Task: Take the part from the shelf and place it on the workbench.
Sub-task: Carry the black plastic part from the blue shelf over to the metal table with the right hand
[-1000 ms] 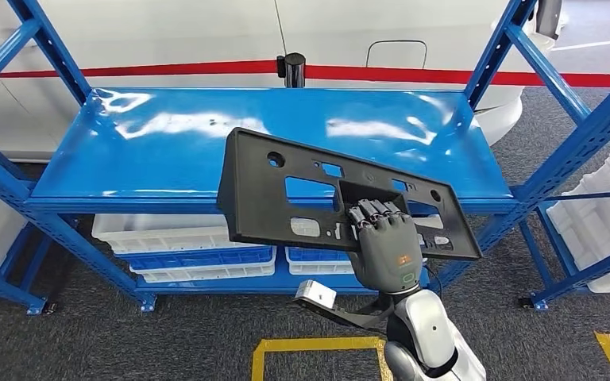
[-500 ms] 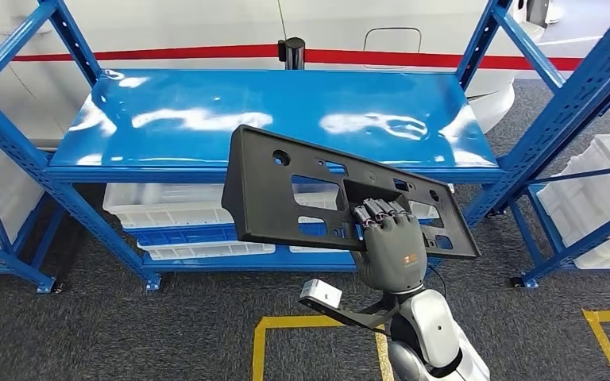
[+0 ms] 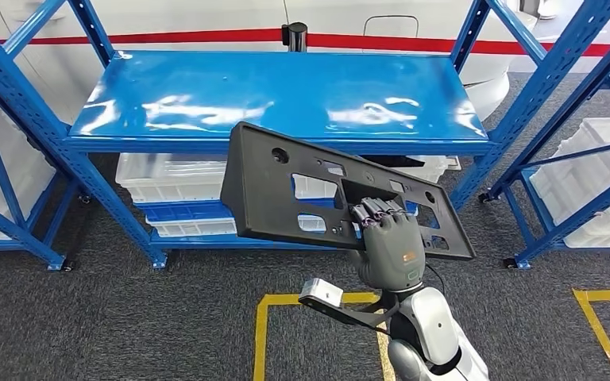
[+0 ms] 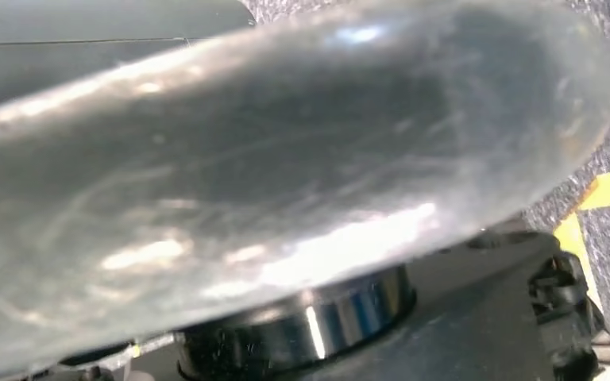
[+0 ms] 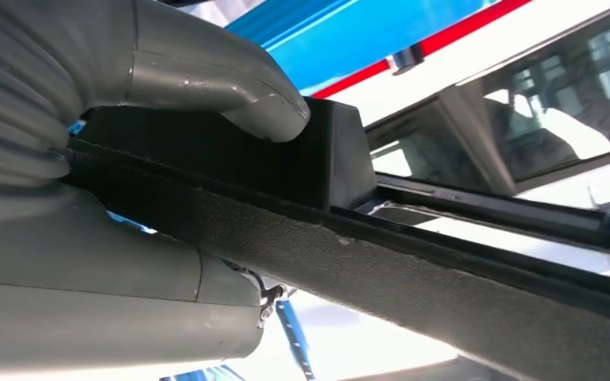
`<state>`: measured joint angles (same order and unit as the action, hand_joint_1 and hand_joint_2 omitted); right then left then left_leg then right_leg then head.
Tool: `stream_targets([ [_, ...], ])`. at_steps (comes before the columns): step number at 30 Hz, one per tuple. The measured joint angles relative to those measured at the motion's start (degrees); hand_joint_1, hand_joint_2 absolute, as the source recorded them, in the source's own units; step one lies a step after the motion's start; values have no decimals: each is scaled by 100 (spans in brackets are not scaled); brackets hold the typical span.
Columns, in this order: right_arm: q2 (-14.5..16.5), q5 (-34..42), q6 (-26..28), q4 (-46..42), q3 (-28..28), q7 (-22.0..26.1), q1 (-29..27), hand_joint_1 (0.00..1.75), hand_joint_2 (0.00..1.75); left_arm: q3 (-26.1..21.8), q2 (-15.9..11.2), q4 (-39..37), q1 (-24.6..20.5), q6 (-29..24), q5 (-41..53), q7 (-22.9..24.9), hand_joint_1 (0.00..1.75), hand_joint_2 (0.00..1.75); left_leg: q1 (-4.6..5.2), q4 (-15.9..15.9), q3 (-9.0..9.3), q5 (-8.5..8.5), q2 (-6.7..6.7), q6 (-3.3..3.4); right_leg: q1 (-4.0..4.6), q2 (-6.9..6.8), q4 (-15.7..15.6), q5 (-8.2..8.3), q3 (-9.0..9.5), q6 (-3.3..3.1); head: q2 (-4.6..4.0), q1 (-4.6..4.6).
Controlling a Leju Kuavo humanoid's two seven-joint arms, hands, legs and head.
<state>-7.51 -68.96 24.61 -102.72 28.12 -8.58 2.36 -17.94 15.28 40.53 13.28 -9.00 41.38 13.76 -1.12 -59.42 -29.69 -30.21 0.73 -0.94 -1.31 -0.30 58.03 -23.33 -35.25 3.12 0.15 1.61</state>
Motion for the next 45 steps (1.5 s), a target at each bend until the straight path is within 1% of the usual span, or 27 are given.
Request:
stream_targets([
  [2,-3,97,10,-1,-4,63,-16,175,175,-166,61,56,15,109,195,-93,0,0,19,27,-87,88,-50,175,-22,9,73,-23,-119,57,0,-4],
  [4,-6,174,16,-1,-11,107,-28,175,175,-382,137,128,22,235,432,-202,0,0,22,42,-207,203,-113,294,-37,18,562,-334,-373,25,0,-30],
  [6,-7,221,16,1,-14,132,-43,175,175,-597,207,186,19,328,620,-270,0,0,42,37,-339,298,-181,333,-33,22,1305,-726,-649,-4,0,-51],
  [7,-8,234,16,1,-14,138,-54,175,175,-685,234,201,18,350,669,-287,0,0,51,34,-397,340,-222,334,-32,22,1532,-832,-692,10,0,-53],
  [8,-9,244,16,2,-14,141,-64,175,175,-760,258,214,19,361,694,-295,0,0,59,33,-448,378,-271,330,-30,18,1537,-857,-612,38,0,-53],
  [10,-11,251,16,1,-17,143,-70,175,175,-867,298,237,20,368,715,-306,0,0,64,32,-513,439,-372,309,-8,-65,903,-726,-102,94,0,-54],
  [12,-8,252,16,-8,-22,144,-56,175,175,-932,333,257,20,371,718,-313,0,0,82,25,-528,476,-475,265,52,-285,114,-579,420,68,0,-51],
  [14,-4,252,16,-21,-28,147,-46,175,175,-985,364,271,18,372,719,-319,0,0,89,30,-515,507,-585,204,107,-363,-149,-513,551,-19,0,-47],
  [16,-6,252,16,-28,-36,150,-59,175,175,-1020,388,289,15,373,720,-321,0,0,71,53,-500,540,-679,128,91,-228,-168,-433,531,-105,0,-48],
  [18,-4,254,16,-31,-39,150,-68,175,175,-1039,399,303,14,373,734,-325,0,0,49,-106,-555,392,-528,61,32,-105,-219,-339,536,-184,0,-33],
  [21,5,261,11,-30,-36,150,-76,175,175,-1114,402,305,17,410,821,-357,0,0,30,-1120,-928,-237,-124,7,0,70,-224,-259,484,-252,0,-2],
  [22,7,264,9,-29,-35,151,-85,175,175,-1153,402,305,17,431,865,-374,0,0,30,-1416,-1028,-359,-79,-6,3,139,-216,-248,463,-254,0,3],
  [23,7,269,8,-29,-34,154,-93,175,175,-1192,402,305,16,450,912,-394,0,0,29,-1512,-1038,-361,-61,-13,4,213,-201,-238,445,-255,0,3],
  [25,8,279,6,-29,-32,159,-104,175,175,-1272,403,305,10,476,1007,-439,0,0,9,-1055,-750,-77,1,-14,-3,368,-155,-234,420,-246,0,4],
  [27,11,284,4,-29,-34,163,-100,175,175,-1354,408,301,3,481,1070,-480,0,0,-38,-336,-362,170,258,-10,6,508,-78,-249,372,-208,0,1],
  [28,12,284,3,-29,-35,166,-98,175,175,-1391,413,298,-4,479,1088,-495,0,0,-48,-123,-259,214,363,0,11,568,-48,-248,333,-171,0,-3],
  [29,13,284,2,-29,-36,168,-101,175,175,-1420,420,295,-18,476,1099,-504,0,0,-42,-44,-233,205,415,21,7,629,-36,-237,289,-123,0,-3],
  [31,11,286,1,-29,-37,173,-122,175,175,-1458,431,294,-44,468,1117,-516,0,0,-17,-18,-258,236,295,94,-16,731,-47,-196,202,-31,0,-3],
  [33,3,283,1,-29,-42,175,-134,175,175,-1477,444,294,-58,454,1141,-535,0,0,-19,25,-273,286,153,185,-5,536,116,-262,58,1,0,-21],
  [35,-3,269,1,-29,-46,176,-124,175,175,-1504,462,294,-63,444,1177,-557,0,0,-12,48,-297,314,0,243,14,208,722,-531,-263,-27,0,-54],
  [37,-3,259,1,-28,-45,176,-128,175,175,-1545,473,294,-62,445,1201,-568,0,0,0,48,-328,320,-170,258,9,104,1461,-796,-626,-31,0,-68],
  [38,-5,258,1,-28,-46,176,-136,175,175,-1567,474,294,-63,450,1207,-571,0,0,2,48,-336,321,-253,259,3,89,1619,-827,-696,-4,0,-68],
  [39,-10,257,1,-27,-47,176,-143,175,175,-1585,475,294,-67,460,1218,-573,0,0,0,47,-338,320,-330,258,-2,68,1543,-773,-644,39,0,-68],
  [40,-16,255,1,-27,-49,176,-147,175,175,-1597,476,294,-74,470,1231,-576,0,0,-2,47,-337,320,-402,256,-5,18,1226,-649,-462,87,0,-69],
  [42,-29,250,2,-28,-56,176,-143,175,175,-1613,479,294,-91,490,1255,-586,0,0,20,44,-320,309,-524,230,16,-273,379,-388,21,125,0,-77],
  [44,-39,246,5,-30,-67,175,-141,175,175,-1635,479,293,-104,503,1277,-596,0,0,56,45,-294,292,-638,170,58,-454,-39,-263,239,54,0,-78],
  [45,-44,241,6,-31,-78,173,-147,175,175,-1652,479,292,-109,512,1290,-599,0,0,66,56,-276,285,-698,134,77,-416,-50,-246,217,5,0,-76],
])
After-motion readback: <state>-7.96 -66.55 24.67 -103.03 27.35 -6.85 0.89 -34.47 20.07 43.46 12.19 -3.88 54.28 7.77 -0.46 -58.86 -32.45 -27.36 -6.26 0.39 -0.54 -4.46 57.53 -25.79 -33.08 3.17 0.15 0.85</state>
